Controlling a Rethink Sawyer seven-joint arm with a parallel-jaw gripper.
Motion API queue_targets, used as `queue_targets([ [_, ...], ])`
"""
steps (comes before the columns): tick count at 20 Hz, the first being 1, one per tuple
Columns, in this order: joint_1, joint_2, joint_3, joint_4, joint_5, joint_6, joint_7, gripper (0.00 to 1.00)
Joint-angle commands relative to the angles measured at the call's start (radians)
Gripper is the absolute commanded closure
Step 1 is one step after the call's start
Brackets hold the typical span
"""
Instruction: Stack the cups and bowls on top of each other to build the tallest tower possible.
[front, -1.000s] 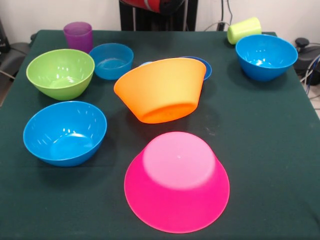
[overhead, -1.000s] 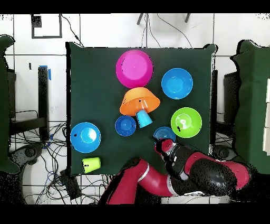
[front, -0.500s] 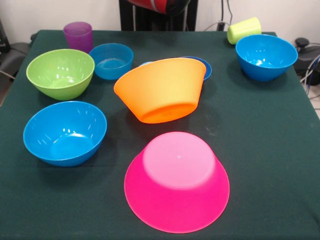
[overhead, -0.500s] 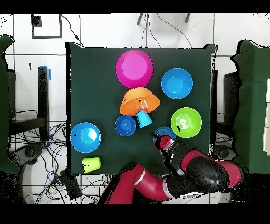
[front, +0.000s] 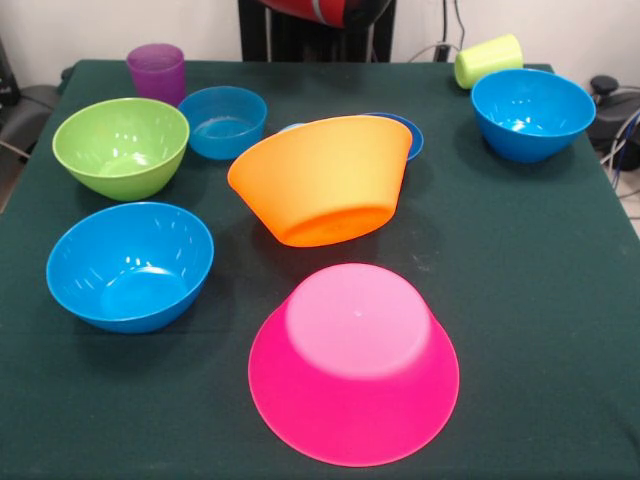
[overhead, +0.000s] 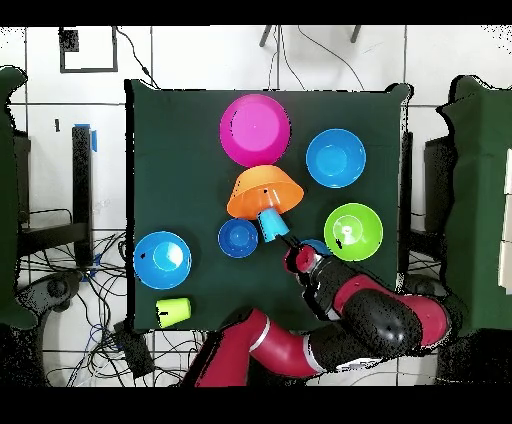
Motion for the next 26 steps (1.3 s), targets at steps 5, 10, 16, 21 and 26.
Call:
queue_targets([
  [5,0.059,0.216,0.169,0.069,-0.023,-0.109,-0.317,0.0],
  [10,0.081,0.254,0.2,0.098,-0.001,-0.17,-0.344,0.0],
  [16,0.104,0.276,0.224,0.15,0.031,-0.23,-0.382,0.0],
  [21,0.123,0.294,0.242,0.188,0.056,-0.282,-0.412,0.0],
  [26,0.135,0.306,0.25,0.235,0.083,-0.33,-0.457,0.0],
])
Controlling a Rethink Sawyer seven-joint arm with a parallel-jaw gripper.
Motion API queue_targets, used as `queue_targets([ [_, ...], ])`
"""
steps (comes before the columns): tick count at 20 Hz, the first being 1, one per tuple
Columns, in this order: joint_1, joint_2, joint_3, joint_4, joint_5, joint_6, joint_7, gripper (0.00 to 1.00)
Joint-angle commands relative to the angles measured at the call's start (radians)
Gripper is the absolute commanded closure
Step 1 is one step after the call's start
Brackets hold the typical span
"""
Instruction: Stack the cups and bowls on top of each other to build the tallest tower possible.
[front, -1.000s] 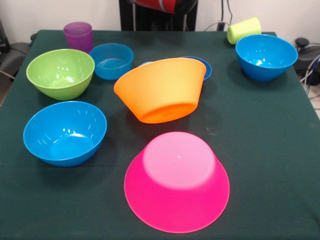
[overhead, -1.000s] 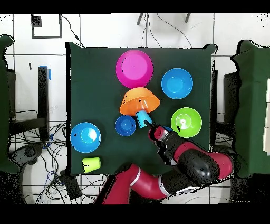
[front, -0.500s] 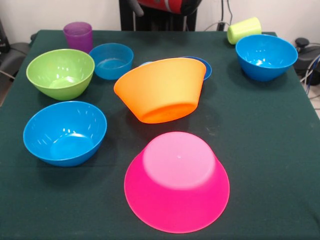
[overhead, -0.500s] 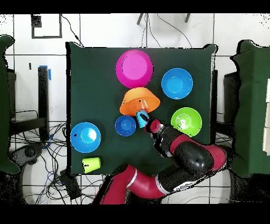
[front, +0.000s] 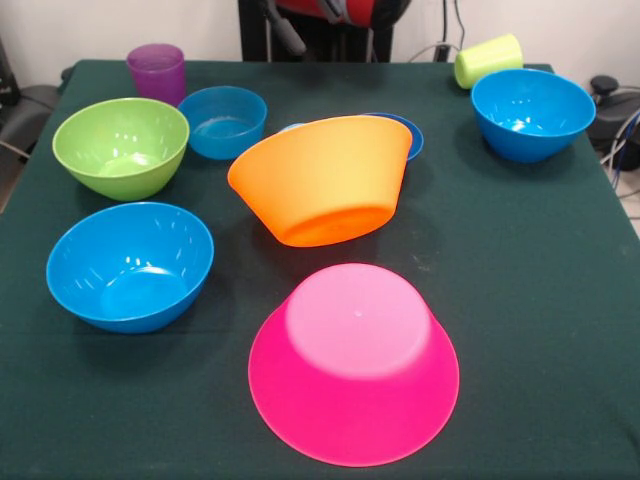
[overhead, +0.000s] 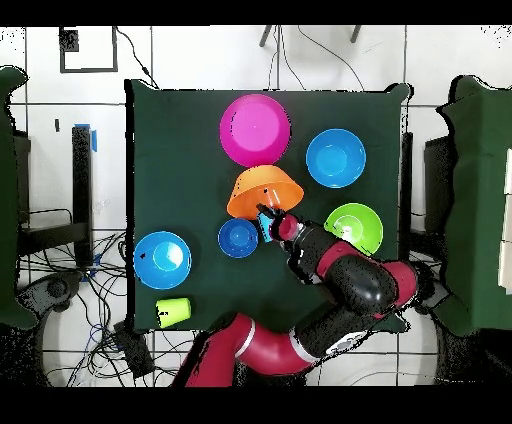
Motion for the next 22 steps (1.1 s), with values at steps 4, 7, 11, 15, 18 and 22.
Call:
queue_targets([
  [4,0.029,0.273,0.243,0.106,0.018,-0.076,-0.409,0.0],
  [7,0.029,0.269,0.239,0.128,0.023,-0.084,-0.434,0.0],
  [11,0.028,0.261,0.235,0.148,0.028,-0.087,-0.461,0.0],
  [15,0.032,0.259,0.237,0.166,0.028,-0.104,-0.477,0.0],
  [18,0.038,0.262,0.242,0.179,0.033,-0.126,-0.494,0.0],
  [22,0.041,0.264,0.243,0.194,0.033,-0.15,-0.518,0.0],
])
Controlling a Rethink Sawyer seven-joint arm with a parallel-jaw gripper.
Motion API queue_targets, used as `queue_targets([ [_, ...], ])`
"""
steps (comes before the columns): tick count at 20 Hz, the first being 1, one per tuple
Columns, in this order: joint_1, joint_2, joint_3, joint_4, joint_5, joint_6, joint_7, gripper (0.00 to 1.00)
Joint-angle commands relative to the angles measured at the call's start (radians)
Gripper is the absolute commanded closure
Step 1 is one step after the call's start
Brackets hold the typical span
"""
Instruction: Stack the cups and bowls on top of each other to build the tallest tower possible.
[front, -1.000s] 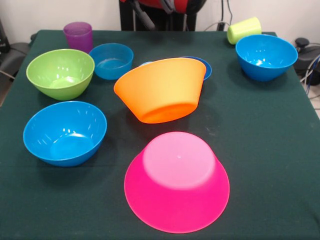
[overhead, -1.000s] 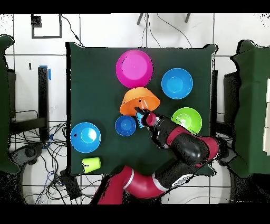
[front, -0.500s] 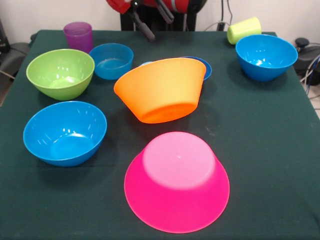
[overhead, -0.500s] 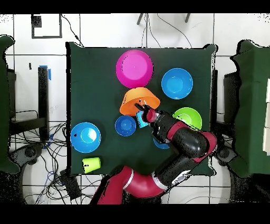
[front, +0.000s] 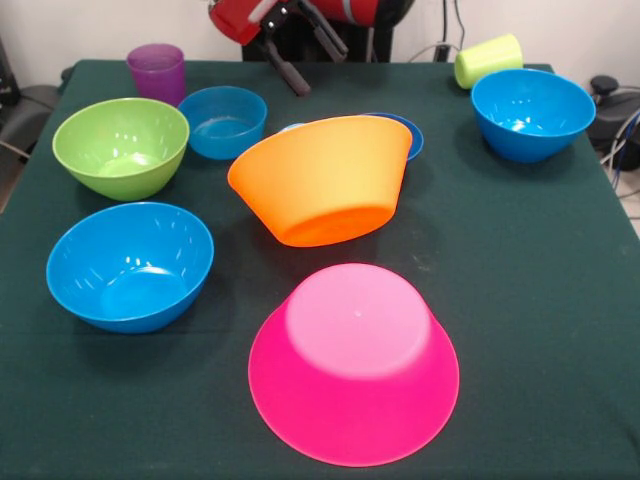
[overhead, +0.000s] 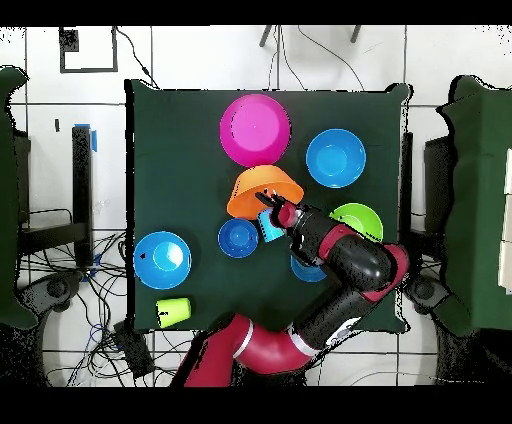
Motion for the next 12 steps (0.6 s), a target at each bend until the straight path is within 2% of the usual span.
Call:
queue_targets([
  [1,0.028,0.263,0.244,0.065,-0.012,-0.066,-0.348,0.0],
  [3,0.029,0.264,0.244,0.07,-0.014,-0.072,-0.348,0.0],
  [5,0.024,0.269,0.243,0.055,-0.048,-0.069,-0.309,0.0],
  [7,0.017,0.276,0.247,0.017,-0.113,-0.064,-0.201,0.0],
  [8,0.027,0.281,0.263,0.002,-0.128,-0.096,-0.14,0.0],
  [12,0.044,0.288,0.303,-0.009,-0.144,-0.156,-0.012,0.0],
])
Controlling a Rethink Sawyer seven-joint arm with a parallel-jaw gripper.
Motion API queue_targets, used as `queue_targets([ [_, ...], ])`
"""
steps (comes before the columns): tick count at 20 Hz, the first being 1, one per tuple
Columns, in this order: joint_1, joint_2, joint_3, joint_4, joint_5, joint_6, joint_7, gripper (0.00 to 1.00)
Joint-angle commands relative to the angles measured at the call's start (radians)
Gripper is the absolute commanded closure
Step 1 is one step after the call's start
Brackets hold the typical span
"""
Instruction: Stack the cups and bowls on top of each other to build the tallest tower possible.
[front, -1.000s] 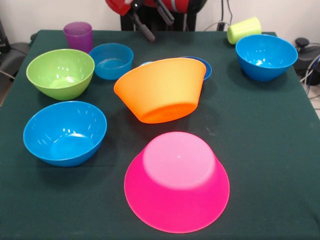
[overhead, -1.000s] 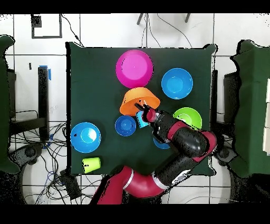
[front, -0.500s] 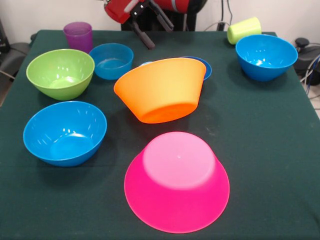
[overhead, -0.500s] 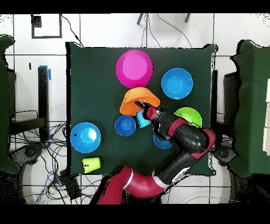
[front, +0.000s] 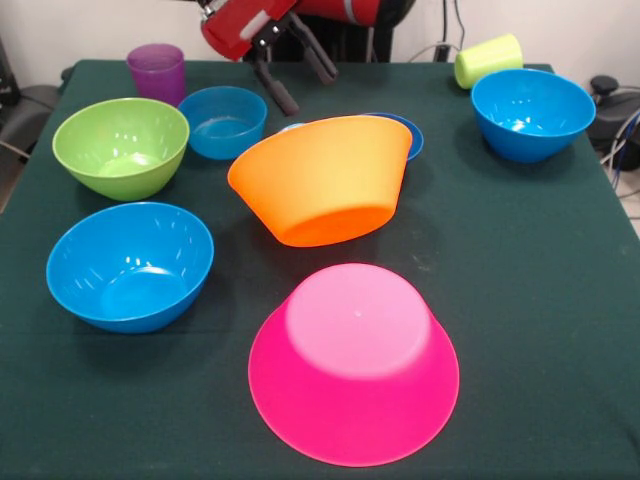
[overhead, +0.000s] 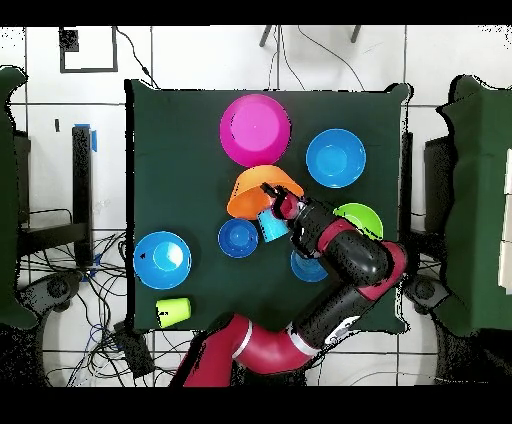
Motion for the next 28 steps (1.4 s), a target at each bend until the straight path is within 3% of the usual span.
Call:
queue_targets([
  [1,0.045,0.292,0.31,-0.028,-0.113,-0.107,0.035,0.0],
  [7,0.045,0.294,0.322,-0.022,-0.158,-0.115,0.045,0.0],
  [13,-0.032,0.295,0.253,-0.039,-0.269,0.084,-0.116,0.0],
  [19,-0.064,0.307,0.229,0.005,-0.263,0.075,-0.263,0.0],
  [28,-0.097,0.299,0.186,0.012,-0.258,0.103,-0.293,0.0],
])
